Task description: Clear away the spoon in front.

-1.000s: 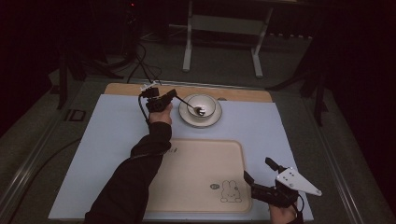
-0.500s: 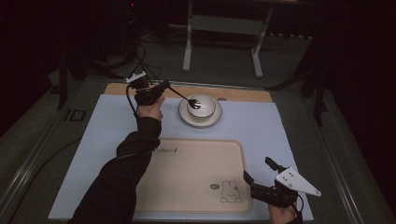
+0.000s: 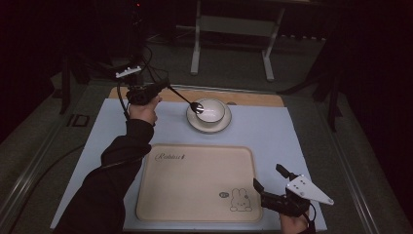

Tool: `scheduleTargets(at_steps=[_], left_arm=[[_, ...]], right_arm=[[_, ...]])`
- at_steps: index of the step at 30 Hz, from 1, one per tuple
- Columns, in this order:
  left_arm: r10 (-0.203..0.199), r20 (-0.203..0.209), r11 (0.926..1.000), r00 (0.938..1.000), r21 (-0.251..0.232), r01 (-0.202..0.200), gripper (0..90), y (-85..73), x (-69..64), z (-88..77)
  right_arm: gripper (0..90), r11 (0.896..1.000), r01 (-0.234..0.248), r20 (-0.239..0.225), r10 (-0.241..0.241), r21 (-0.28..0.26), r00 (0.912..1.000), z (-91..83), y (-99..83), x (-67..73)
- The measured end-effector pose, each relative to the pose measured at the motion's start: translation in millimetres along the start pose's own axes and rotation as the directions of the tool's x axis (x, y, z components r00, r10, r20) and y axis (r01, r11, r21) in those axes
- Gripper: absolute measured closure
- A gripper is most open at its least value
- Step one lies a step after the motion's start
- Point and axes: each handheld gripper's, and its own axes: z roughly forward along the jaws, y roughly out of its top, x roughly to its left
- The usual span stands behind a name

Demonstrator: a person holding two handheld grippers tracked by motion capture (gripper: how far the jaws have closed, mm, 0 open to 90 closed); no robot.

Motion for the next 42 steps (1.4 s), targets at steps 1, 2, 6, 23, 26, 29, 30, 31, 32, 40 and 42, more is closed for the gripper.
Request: scheduleTargets(at_steps=[1, 2, 6, 23, 26, 29, 30, 31, 32, 40, 42], left_arm=[[0.011, 0.002, 0.9999, 0.9999, 0.008, -0.011, 89.9, 1.1, -1.1, -1.8], [0.037, 0.026, 0.9989, 0.9990, 0.029, -0.038, 89.9, 4.1, -1.7, -6.7], [0.060, 0.052, 0.9966, 0.9968, 0.053, -0.063, 89.9, 7.9, -1.8, -14.5], [0.151, 0.196, 0.9748, 0.9688, 0.133, -0.179, 89.9, 17.0, 0.8, -51.2], [0.155, 0.241, 0.9737, 0.9580, 0.126, -0.190, 89.8, 16.3, 3.3, -56.1], [0.165, 0.257, 0.9685, 0.9523, 0.140, -0.205, 89.9, 15.9, 5.4, -59.7], [0.168, 0.274, 0.9648, 0.9469, 0.151, -0.215, 89.8, 15.5, 6.1, -61.4], [0.177, 0.279, 0.9611, 0.9438, 0.157, -0.227, 89.8, 15.2, 5.8, -62.6], [0.177, 0.279, 0.9611, 0.9438, 0.157, -0.227, 89.8, 15.2, 5.8, -62.6], [0.215, 0.378, 0.9236, 0.9007, 0.221, -0.313, 89.8, 10.9, 4.7, -70.1], [0.215, 0.394, 0.9161, 0.8933, 0.235, -0.325, 89.8, 10.1, 4.5, -70.1]], right_arm=[[11.6, 1.000, -0.002, -0.003, 0.002, 0.002, 1.0000, 0.2, 0.0, 0.0], [11.6, 1.000, -0.001, -0.003, 0.001, 0.003, 1.0000, 0.3, 0.0, 0.1], [11.7, 1.000, -0.002, -0.006, 0.002, 0.002, 1.0000, 0.3, 0.1, 0.3], [11.7, 1.000, -0.016, -0.016, 0.016, 0.004, 0.9997, 1.6, -0.3, 0.4], [11.6, 1.000, -0.018, -0.014, 0.018, 0.006, 0.9997, 1.7, -0.2, 0.6], [11.6, 1.000, -0.021, -0.015, 0.021, 0.005, 0.9997, 2.1, -0.3, 0.8], [11.7, 1.000, -0.020, -0.016, 0.020, 0.005, 0.9997, 2.1, -0.2, 1.0], [11.7, 1.000, -0.019, -0.018, 0.019, 0.004, 0.9997, 2.2, -0.1, 1.1], [11.7, 1.000, -0.019, -0.018, 0.019, 0.004, 0.9997, 2.2, -0.1, 1.1], [11.6, 1.000, -0.015, -0.020, 0.016, 0.006, 0.9997, 3.0, -0.3, 1.6], [11.6, 1.000, -0.013, -0.020, 0.013, 0.005, 0.9997, 2.9, -0.2, 1.8]])
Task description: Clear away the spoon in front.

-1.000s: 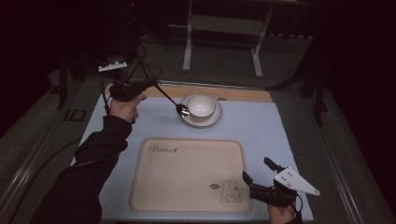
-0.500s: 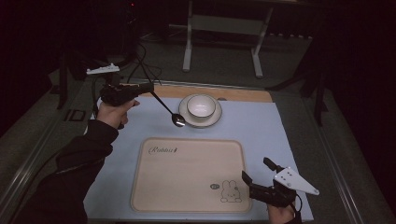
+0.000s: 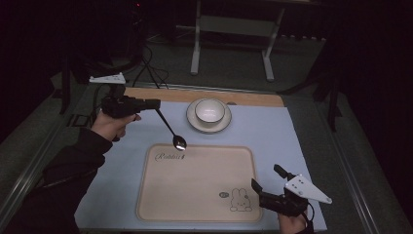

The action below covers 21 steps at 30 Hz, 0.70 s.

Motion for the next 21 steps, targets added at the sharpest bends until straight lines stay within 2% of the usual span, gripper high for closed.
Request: scheduleTargets(at_steps=[2, 3, 5, 7, 8, 10, 13, 16, 21], left_arm=[[0.021, 0.026, 0.9990, 0.9994, 0.040, -0.022, 89.7, -3.2, -2.4, 1.3], [0.021, 0.026, 0.9990, 0.9994, 0.040, -0.022, 89.7, -3.2, -2.4, 1.3], [0.034, 0.057, 0.9967, 0.9978, 0.072, -0.038, 89.7, -7.6, -4.0, 3.6], [0.041, 0.060, 0.9961, 0.9973, 0.076, -0.046, 89.7, -9.3, -4.7, 4.2], [0.050, 0.088, 0.9936, 0.9949, 0.096, -0.059, 89.8, -11.8, -5.1, 5.4], [0.056, 0.107, 0.9911, 0.9927, 0.114, -0.068, 89.7, -14.3, -5.7, 6.8], [0.065, 0.116, 0.9882, 0.9911, 0.131, -0.080, 89.7, -17.0, -6.4, 8.0], [0.076, 0.148, 0.9810, 0.9861, 0.166, -0.100, 89.7, -23.1, -7.3, 11.1], [0.086, 0.168, 0.9743, 0.9821, 0.192, -0.118, 89.7, -29.6, -8.2, 15.5]], right_arm=[[11.6, 1.000, 0.001, 0.000, -0.001, 0.000, 1.0000, -0.1, 0.1, 0.3], [11.6, 1.000, 0.001, 0.002, -0.001, 0.001, 1.0000, 0.2, 0.0, 0.3], [11.6, 1.000, -0.002, 0.000, 0.002, 0.001, 1.0000, 1.0, 0.0, 0.4], [11.6, 1.000, 0.000, -0.001, 0.000, 0.000, 1.0000, 1.3, 0.0, 0.7], [11.6, 1.000, 0.006, -0.005, -0.005, 0.002, 1.0000, 1.3, 0.1, 1.5], [11.6, 1.000, 0.007, -0.007, -0.007, -0.003, 0.9999, 0.9, 0.2, 1.4], [11.6, 1.000, 0.004, -0.008, -0.004, -0.003, 1.0000, 0.6, 0.1, 1.1], [11.6, 1.000, 0.003, -0.009, -0.003, -0.005, 1.0000, 0.0, 0.1, 0.9], [11.6, 1.000, 0.007, -0.011, -0.007, -0.003, 0.9999, 0.5, 0.1, 1.5]])
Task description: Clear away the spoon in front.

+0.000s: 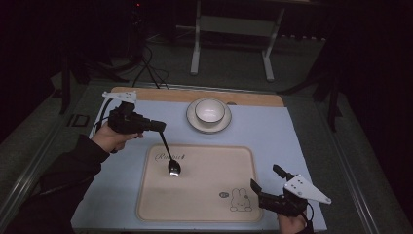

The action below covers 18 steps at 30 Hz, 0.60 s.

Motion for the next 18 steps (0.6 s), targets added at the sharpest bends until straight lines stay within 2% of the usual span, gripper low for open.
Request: scheduleTargets(at_steps=[5, 8, 9, 14, 18], left_arm=[[0.030, 0.048, 0.9970, 0.9984, 0.070, -0.033, 89.7, -6.6, -2.4, 12.7], [0.031, 0.067, 0.9947, 0.9972, 0.095, -0.038, 89.7, -8.5, -2.9, 17.2], [0.037, 0.091, 0.9911, 0.9951, 0.124, -0.048, 89.7, -11.2, -3.7, 22.8], [0.042, 0.131, 0.9876, 0.9905, 0.145, -0.061, 89.6, -16.5, -4.7, 32.9], [0.045, 0.168, 0.9802, 0.9848, 0.183, -0.076, 89.6, -20.1, -5.9, 42.5]], right_arm=[[11.6, 1.000, 0.000, 0.001, 0.000, 0.002, 1.0000, 0.1, -0.1, -0.2], [11.6, 1.000, 0.001, 0.003, -0.001, 0.004, 1.0000, 0.0, -0.1, -0.1], [11.7, 1.000, 0.003, 0.003, -0.003, 0.004, 1.0000, -0.1, -0.1, -0.1], [11.7, 1.000, 0.001, 0.002, -0.001, 0.007, 1.0000, 0.3, -0.2, -0.1], [11.6, 1.000, 0.003, 0.001, -0.003, 0.007, 1.0000, 0.4, -0.2, 0.1]])
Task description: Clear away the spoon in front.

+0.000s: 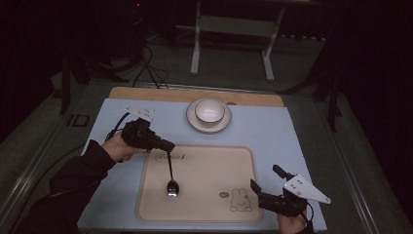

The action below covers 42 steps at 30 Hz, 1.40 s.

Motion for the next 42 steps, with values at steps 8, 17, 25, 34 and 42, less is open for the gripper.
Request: scheduleTargets(at_steps=[8, 17, 25, 34, 42], left_arm=[[-0.002, 0.038, 0.9989, 0.9993, 0.048, 0.000, 89.5, -2.1, 2.1, 20.1], [-0.022, 0.057, 0.9987, 0.9982, 0.046, 0.019, 89.0, -8.2, 11.3, 33.7], [-0.040, -0.010, 0.9990, 0.9991, 0.021, 0.040, 82.6, -21.3, 23.4, 43.9], [-0.112, -0.065, 0.9936, 0.9916, 0.005, 0.112, 80.2, -37.1, 37.0, 54.9], [-0.167, -0.089, 0.9858, 0.9820, -0.033, 0.165, 79.0, -47.6, 46.4, 63.8]], right_arm=[[11.7, 1.000, -0.002, -0.002, 0.002, 0.002, 1.0000, 0.1, -0.2, -0.4], [11.7, 1.000, -0.004, -0.007, 0.004, 0.004, 1.0000, 0.3, -0.4, -0.5], [11.7, 1.000, -0.005, -0.011, 0.005, 0.006, 0.9999, 0.3, -0.5, -0.8], [11.8, 1.000, -0.002, -0.016, 0.003, 0.009, 0.9999, 0.8, -0.4, 0.0], [11.8, 1.000, 0.002, -0.019, -0.002, 0.009, 0.9998, 1.3, -0.4, 0.4]])
